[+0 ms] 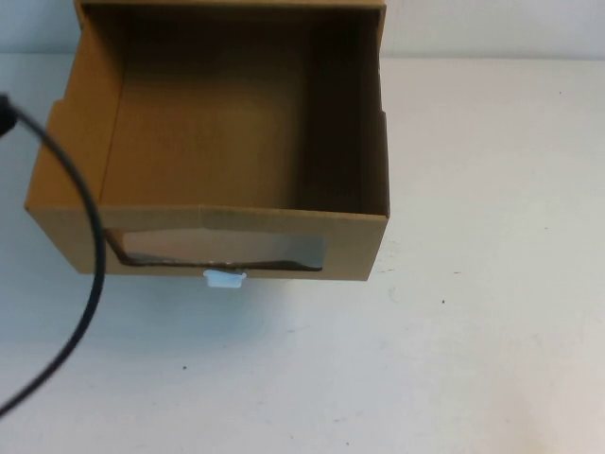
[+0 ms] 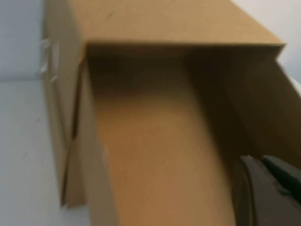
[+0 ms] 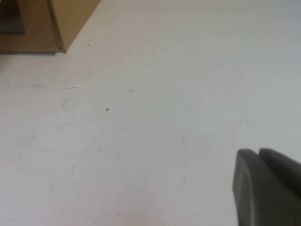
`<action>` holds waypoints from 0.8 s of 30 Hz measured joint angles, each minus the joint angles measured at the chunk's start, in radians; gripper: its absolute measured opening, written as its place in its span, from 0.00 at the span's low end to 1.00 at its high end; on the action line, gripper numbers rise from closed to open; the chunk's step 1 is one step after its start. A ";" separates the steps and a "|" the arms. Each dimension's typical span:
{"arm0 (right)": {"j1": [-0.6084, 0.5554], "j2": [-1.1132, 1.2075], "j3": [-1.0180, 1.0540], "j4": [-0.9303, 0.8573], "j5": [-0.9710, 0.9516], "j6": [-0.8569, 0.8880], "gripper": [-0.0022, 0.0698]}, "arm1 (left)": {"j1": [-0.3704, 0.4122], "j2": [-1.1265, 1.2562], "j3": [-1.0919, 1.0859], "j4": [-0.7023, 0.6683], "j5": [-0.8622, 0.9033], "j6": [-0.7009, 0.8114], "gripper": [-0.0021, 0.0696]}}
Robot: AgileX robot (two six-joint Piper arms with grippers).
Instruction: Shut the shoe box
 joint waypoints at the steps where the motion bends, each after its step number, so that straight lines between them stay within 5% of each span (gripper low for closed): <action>1: 0.000 0.000 0.000 0.000 0.000 0.000 0.01 | 0.000 0.063 -0.072 -0.016 0.035 0.036 0.02; 11: 0.000 0.000 0.000 0.000 0.000 0.000 0.01 | -0.002 0.565 -0.640 -0.093 0.199 0.198 0.02; 24: 0.000 0.000 0.000 0.000 0.000 0.000 0.01 | -0.081 1.043 -1.033 -0.060 0.235 0.219 0.02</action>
